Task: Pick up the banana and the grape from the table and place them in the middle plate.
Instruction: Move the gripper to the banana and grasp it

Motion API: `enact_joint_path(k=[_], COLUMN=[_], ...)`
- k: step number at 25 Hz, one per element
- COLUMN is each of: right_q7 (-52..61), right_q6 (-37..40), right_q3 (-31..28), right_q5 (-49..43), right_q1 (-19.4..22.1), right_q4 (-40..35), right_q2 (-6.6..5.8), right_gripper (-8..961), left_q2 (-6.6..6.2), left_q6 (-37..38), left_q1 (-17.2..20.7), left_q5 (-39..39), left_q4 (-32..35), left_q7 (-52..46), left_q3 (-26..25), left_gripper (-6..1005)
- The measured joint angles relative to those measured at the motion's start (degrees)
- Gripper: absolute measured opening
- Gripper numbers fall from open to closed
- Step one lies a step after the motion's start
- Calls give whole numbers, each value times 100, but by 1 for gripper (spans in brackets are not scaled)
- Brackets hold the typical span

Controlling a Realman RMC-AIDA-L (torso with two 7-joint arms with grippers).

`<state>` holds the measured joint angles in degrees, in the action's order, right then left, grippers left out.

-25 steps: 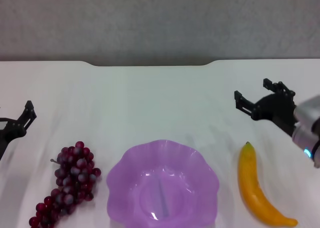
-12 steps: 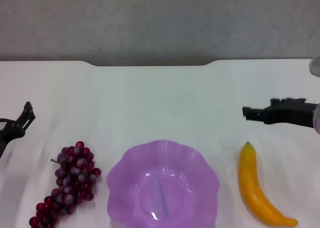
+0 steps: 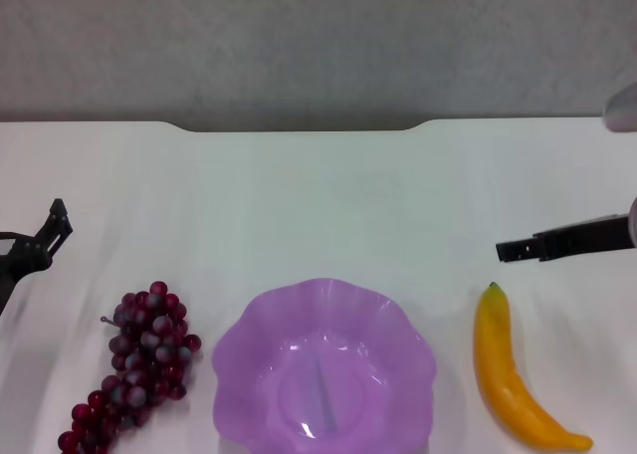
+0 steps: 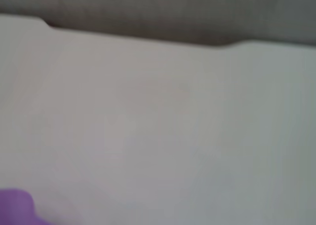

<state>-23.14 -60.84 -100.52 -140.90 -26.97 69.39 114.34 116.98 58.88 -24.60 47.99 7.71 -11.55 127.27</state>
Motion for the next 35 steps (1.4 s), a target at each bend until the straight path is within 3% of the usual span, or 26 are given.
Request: enact_joint_path(k=[6, 11, 35], right_q7=[43, 3, -23], right_q6=[-103, -29, 229], right_q3=[2, 147, 964], right_q5=[-277, -275, 124], right_q1=[-565, -759, -1098], right_q4=[-989, -1391, -2236], right_q2=[17, 29, 54], right_gripper=[879, 879, 879], left_q2=[0, 0, 0], left_q6=[0, 0, -40], left_q1=[-28, -67, -150], left_q5=[0, -1, -45], left_q4=[1, -12, -6], left_q7=[2, 23, 74], left_q3=[-1, 7, 44], left_gripper=[888, 888, 888])
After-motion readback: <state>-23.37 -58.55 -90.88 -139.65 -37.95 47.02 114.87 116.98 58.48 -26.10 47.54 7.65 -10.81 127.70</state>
